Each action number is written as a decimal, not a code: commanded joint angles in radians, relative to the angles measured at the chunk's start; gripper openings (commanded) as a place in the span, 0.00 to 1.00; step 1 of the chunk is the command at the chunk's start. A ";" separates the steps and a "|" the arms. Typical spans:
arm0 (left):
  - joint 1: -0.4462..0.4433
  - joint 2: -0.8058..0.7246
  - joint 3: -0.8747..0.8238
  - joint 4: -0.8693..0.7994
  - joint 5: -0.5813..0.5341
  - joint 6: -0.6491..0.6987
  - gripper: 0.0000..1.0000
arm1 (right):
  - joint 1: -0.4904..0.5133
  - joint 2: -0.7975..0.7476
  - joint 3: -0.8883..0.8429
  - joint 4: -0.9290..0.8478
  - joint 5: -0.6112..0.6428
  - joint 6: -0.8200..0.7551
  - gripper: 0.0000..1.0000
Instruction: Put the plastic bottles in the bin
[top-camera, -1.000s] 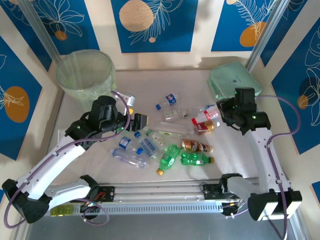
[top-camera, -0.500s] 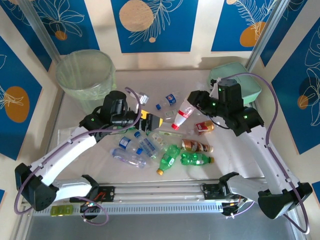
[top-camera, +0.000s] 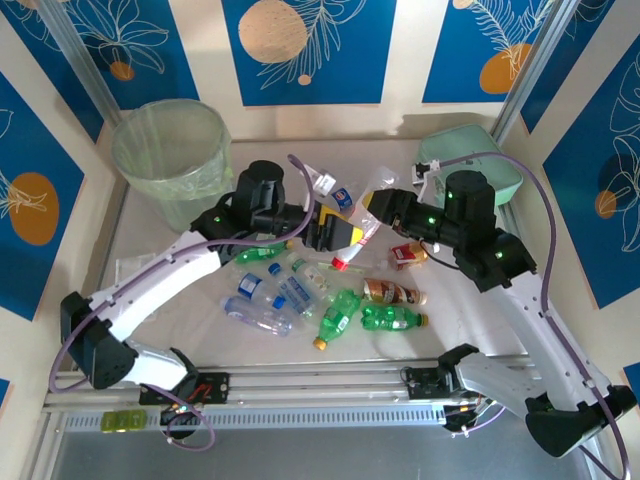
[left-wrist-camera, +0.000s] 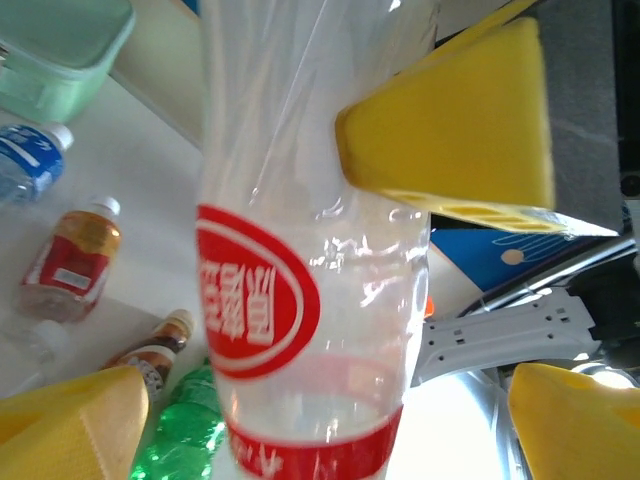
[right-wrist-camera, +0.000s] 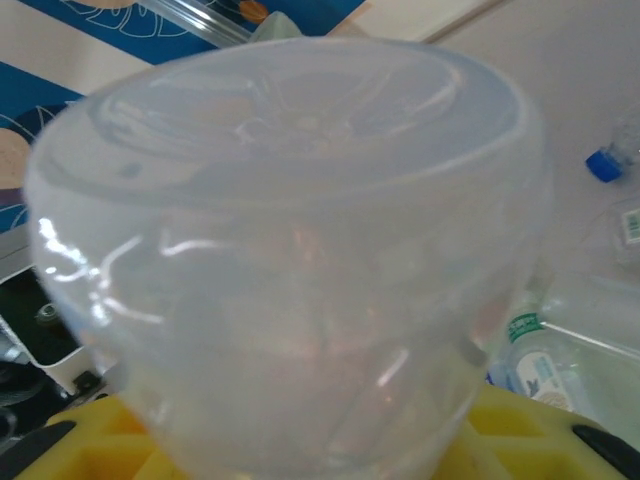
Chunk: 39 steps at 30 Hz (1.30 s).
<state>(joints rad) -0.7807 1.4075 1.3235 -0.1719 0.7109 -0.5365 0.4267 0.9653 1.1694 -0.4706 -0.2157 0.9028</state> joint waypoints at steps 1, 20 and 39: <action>-0.030 0.031 0.028 0.101 0.072 -0.057 0.86 | 0.007 -0.012 -0.034 0.084 -0.085 0.045 0.46; -0.014 0.007 0.082 -0.016 -0.033 0.000 0.42 | 0.017 -0.098 -0.037 0.031 -0.018 -0.007 0.94; 0.649 0.028 0.324 -0.388 -0.388 -0.131 0.38 | -0.062 -0.156 0.041 -0.210 0.162 -0.160 0.91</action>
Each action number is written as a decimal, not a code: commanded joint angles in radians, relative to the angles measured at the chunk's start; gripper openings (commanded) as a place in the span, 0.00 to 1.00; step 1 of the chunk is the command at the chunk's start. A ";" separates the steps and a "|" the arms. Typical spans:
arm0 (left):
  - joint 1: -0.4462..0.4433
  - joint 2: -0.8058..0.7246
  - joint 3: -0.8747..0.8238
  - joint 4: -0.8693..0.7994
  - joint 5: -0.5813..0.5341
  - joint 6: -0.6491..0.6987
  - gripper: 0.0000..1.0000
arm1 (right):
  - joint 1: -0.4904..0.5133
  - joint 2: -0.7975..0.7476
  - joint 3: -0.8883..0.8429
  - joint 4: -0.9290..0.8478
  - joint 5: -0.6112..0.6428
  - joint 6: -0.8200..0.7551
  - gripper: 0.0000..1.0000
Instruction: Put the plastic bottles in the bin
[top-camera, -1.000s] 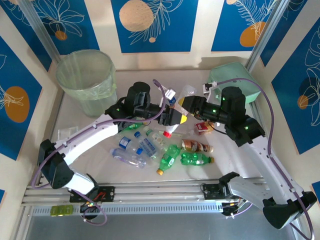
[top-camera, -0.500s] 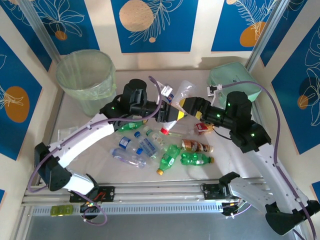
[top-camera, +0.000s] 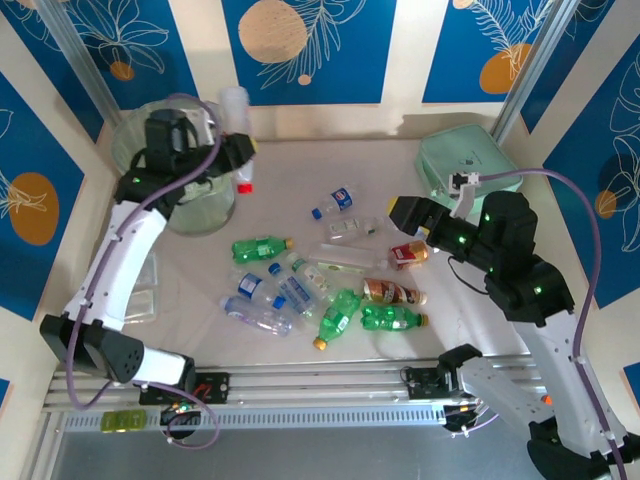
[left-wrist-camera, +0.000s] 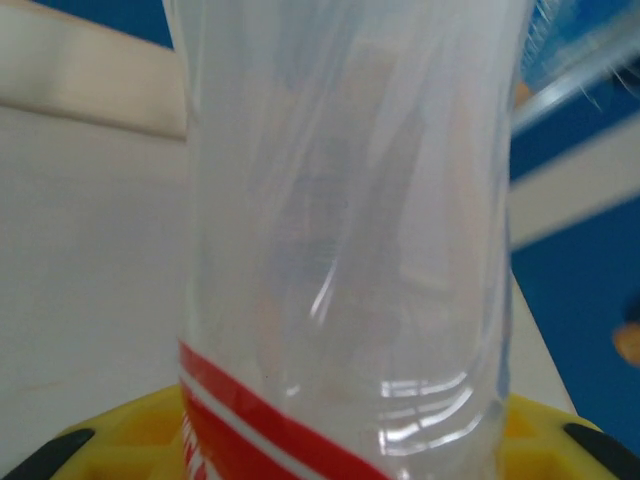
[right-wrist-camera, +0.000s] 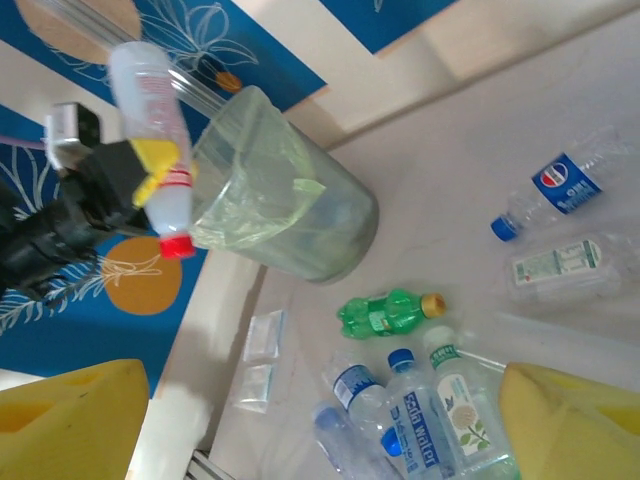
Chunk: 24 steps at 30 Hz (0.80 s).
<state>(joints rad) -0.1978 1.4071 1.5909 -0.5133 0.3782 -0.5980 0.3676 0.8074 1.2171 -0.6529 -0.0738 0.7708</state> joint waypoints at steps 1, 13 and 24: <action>0.095 0.046 0.078 -0.048 -0.059 -0.090 0.37 | -0.004 0.002 -0.011 -0.024 0.024 -0.025 0.91; 0.277 0.252 0.289 -0.052 -0.185 -0.116 0.38 | -0.004 0.029 -0.060 0.036 0.018 -0.022 0.91; 0.294 0.400 0.263 -0.049 -0.208 -0.215 0.40 | -0.002 0.090 -0.079 0.054 0.012 -0.018 0.90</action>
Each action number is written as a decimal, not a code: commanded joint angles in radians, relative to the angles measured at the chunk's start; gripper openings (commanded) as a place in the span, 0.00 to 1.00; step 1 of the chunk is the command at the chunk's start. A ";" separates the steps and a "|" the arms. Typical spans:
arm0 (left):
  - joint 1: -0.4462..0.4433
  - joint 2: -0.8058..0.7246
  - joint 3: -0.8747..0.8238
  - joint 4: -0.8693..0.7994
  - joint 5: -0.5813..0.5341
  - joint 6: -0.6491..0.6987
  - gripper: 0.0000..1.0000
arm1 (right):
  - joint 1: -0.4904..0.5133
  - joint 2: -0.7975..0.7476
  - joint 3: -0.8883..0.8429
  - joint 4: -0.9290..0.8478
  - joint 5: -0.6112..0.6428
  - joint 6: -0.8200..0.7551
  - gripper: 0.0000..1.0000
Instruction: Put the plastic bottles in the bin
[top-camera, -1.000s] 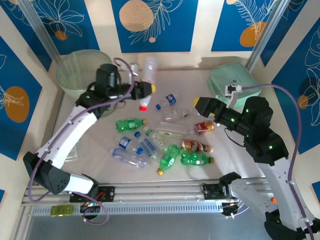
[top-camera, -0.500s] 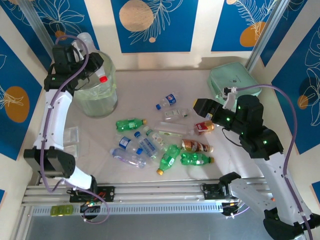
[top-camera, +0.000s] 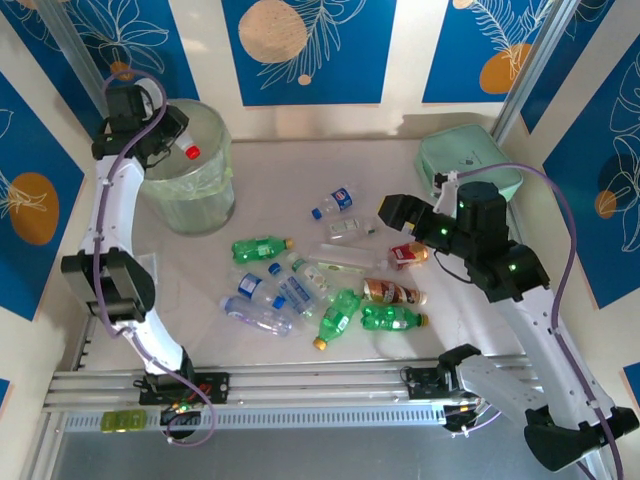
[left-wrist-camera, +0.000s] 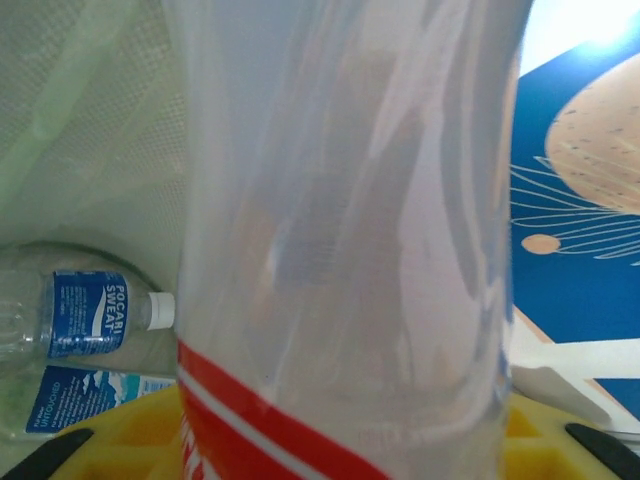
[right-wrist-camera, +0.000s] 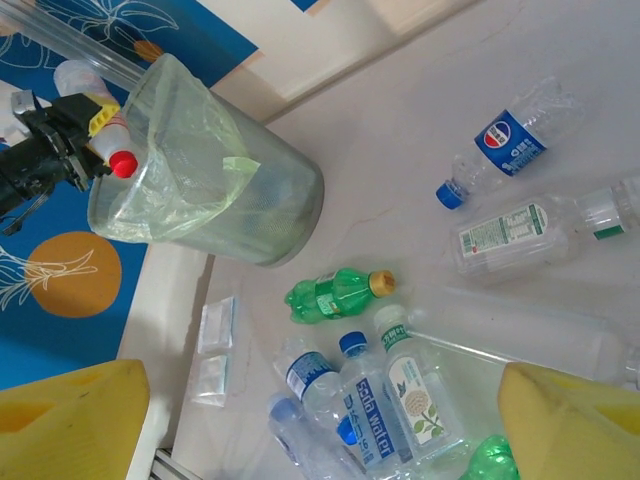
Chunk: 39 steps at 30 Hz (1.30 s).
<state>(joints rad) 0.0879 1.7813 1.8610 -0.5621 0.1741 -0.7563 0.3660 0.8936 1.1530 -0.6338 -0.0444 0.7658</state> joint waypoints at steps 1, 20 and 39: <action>0.007 0.039 -0.016 -0.006 0.002 -0.083 0.40 | 0.000 0.007 -0.024 0.046 -0.026 -0.011 0.90; 0.012 0.136 0.020 -0.090 0.016 -0.156 0.75 | 0.021 0.062 -0.046 0.090 -0.023 -0.003 0.90; -0.251 -0.292 -0.076 -0.147 -0.063 0.027 0.75 | 0.111 0.029 0.027 -0.099 0.041 -0.222 0.87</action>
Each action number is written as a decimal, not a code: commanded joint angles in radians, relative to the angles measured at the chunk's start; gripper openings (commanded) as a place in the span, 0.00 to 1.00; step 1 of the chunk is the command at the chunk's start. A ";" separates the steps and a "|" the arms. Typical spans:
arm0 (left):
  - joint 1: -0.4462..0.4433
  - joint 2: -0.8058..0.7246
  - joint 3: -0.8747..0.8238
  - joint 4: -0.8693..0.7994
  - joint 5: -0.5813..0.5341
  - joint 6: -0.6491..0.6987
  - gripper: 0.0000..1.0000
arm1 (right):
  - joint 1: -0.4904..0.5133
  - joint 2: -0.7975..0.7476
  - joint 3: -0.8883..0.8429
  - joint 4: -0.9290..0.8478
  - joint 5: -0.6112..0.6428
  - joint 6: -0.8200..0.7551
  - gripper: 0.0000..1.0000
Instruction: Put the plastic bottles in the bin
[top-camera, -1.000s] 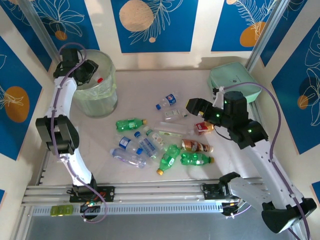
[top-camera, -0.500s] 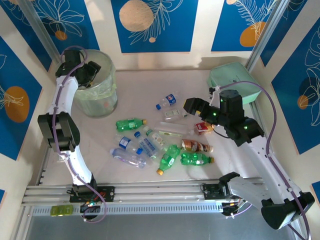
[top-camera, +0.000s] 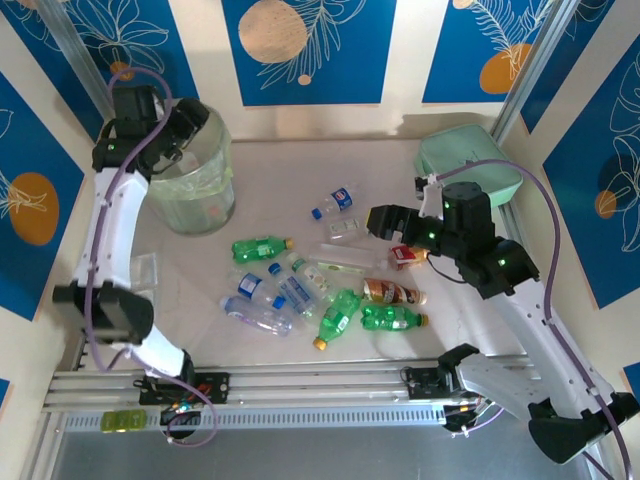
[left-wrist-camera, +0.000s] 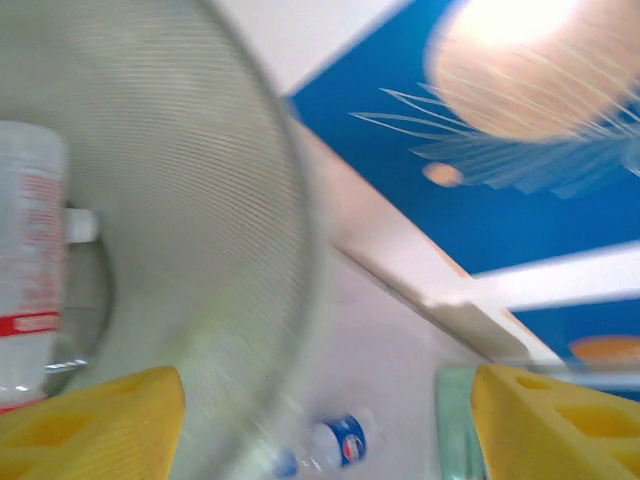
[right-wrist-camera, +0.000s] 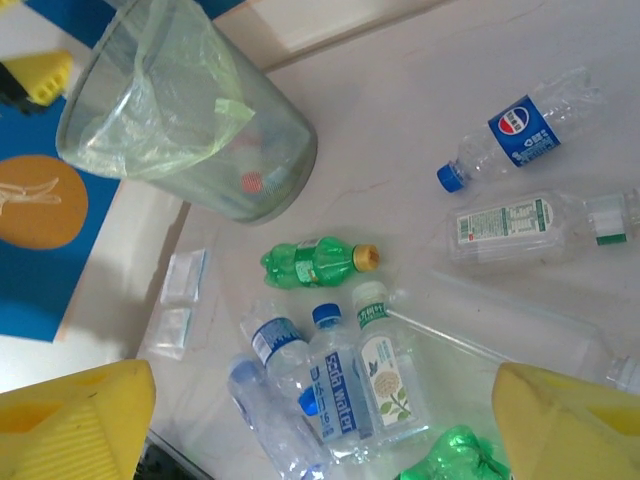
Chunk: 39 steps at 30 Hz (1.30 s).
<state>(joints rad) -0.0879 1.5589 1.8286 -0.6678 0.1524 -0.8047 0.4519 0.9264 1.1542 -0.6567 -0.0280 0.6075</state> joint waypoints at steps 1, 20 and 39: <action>-0.121 -0.098 -0.068 -0.044 -0.047 0.102 0.75 | 0.034 -0.003 0.023 -0.094 0.034 -0.072 0.86; -0.485 -0.359 -0.583 -0.012 0.004 0.371 0.75 | 0.506 0.262 -0.107 -0.477 0.325 0.177 0.86; -0.467 -0.457 -0.696 0.074 -0.031 0.361 0.76 | 0.440 0.471 -0.115 -0.261 0.195 0.951 0.69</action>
<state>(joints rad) -0.5648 1.1267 1.1374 -0.6121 0.1211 -0.4614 0.8909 1.3403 1.0031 -0.8932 0.2058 1.4216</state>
